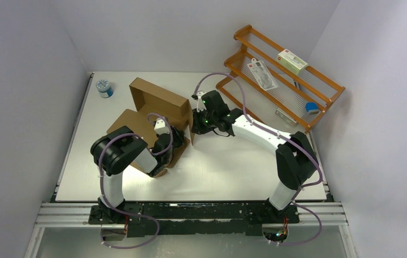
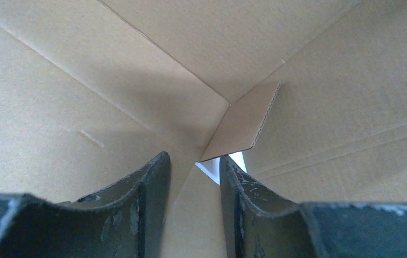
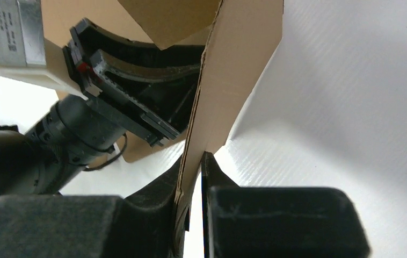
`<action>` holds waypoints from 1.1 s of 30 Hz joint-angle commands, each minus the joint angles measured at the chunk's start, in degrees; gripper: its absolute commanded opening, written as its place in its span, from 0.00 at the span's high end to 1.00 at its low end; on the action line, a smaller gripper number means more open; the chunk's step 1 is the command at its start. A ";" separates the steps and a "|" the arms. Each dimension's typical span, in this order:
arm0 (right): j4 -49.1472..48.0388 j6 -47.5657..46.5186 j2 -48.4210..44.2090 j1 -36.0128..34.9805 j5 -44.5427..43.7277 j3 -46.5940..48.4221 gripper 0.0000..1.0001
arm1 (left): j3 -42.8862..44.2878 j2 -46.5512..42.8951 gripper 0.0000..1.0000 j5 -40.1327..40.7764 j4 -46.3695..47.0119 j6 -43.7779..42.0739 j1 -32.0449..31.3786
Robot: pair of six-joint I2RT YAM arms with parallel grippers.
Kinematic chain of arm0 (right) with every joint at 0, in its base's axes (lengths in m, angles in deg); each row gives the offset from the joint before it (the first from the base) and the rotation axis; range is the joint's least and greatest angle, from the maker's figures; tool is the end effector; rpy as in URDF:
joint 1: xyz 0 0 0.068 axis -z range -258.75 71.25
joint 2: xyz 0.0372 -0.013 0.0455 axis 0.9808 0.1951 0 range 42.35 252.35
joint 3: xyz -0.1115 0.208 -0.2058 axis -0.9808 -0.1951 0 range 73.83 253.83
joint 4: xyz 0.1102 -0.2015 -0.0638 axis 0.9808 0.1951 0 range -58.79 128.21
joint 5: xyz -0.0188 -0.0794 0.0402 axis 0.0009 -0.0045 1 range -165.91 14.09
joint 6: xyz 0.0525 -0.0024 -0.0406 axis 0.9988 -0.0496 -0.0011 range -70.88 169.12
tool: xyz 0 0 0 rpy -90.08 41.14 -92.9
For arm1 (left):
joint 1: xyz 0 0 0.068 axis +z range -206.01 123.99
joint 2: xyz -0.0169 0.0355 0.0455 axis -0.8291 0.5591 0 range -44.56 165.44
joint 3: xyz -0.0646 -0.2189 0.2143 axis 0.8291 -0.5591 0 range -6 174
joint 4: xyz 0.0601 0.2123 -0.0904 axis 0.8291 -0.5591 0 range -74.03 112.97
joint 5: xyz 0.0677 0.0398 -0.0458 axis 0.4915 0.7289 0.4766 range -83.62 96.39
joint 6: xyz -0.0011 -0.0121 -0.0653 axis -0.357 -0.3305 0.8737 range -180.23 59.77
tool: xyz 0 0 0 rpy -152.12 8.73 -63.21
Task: Fold the paper box
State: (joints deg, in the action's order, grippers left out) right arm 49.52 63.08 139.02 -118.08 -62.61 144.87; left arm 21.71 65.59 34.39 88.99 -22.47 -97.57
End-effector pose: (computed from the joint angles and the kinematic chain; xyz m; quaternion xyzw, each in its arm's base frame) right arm 0.2786 0.2440 0.2889 -0.2449 0.8819 0.2695 0.2996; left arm 0.2628 -0.1999 0.1557 -0.1191 0.7815 -0.2217 0.5710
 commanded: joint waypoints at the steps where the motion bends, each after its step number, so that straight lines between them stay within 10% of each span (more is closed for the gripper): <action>1: -5.10 6.48 0.70 -2.00 -0.28 0.73 0.87 | -0.39 1.91 0.56 -4.53 -0.99 2.61 -0.01; 22: -8.89 9.78 4.02 -2.49 -7.67 0.22 0.87 | -7.89 -15.05 0.47 -3.88 -8.52 -2.21 -0.10; 33: -7.69 6.37 3.89 -2.42 -7.27 1.23 0.88 | -4.48 -28.84 0.44 3.32 -32.76 -7.97 8.93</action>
State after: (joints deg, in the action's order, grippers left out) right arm 41.80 70.66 142.56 -120.24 -70.21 144.85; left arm 15.15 36.04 36.62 65.61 -28.15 -94.07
